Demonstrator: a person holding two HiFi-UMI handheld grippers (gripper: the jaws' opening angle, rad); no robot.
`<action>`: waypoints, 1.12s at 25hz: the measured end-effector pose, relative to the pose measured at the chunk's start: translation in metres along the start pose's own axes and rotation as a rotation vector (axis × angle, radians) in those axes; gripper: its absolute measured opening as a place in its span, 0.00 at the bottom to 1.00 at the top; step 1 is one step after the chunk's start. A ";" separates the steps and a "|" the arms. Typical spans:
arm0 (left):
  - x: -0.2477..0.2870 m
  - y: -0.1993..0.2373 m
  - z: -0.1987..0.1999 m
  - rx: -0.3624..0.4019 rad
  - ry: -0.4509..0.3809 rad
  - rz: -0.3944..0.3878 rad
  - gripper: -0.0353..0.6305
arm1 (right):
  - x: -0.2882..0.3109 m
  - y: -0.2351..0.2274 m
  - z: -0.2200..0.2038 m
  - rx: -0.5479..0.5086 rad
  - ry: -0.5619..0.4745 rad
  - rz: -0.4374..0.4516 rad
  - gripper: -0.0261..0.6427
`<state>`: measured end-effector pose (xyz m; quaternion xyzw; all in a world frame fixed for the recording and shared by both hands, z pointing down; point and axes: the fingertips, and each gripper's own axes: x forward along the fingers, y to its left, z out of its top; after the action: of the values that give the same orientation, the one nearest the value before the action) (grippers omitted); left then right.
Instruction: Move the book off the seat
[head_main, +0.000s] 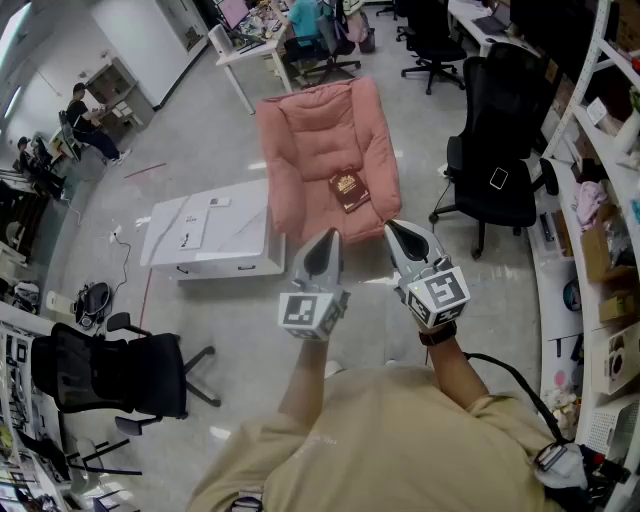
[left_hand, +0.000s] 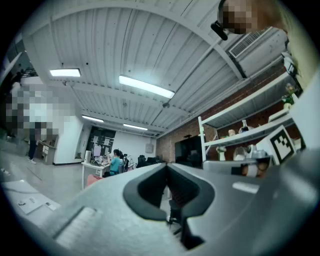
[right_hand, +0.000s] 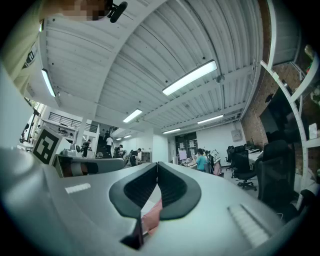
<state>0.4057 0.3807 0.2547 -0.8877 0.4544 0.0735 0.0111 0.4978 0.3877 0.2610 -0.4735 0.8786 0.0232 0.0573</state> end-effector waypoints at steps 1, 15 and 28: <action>0.001 -0.007 -0.004 0.002 0.007 -0.007 0.05 | -0.005 -0.004 -0.001 -0.004 -0.002 -0.004 0.05; 0.031 -0.022 -0.082 -0.054 0.144 -0.065 0.05 | -0.006 -0.058 -0.077 0.156 0.124 -0.122 0.05; 0.169 0.162 -0.117 -0.160 0.158 -0.073 0.06 | 0.177 -0.120 -0.092 0.133 0.192 -0.146 0.05</action>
<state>0.3865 0.1392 0.3542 -0.9047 0.4139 0.0390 -0.0929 0.4944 0.1662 0.3325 -0.5314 0.8429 -0.0848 0.0059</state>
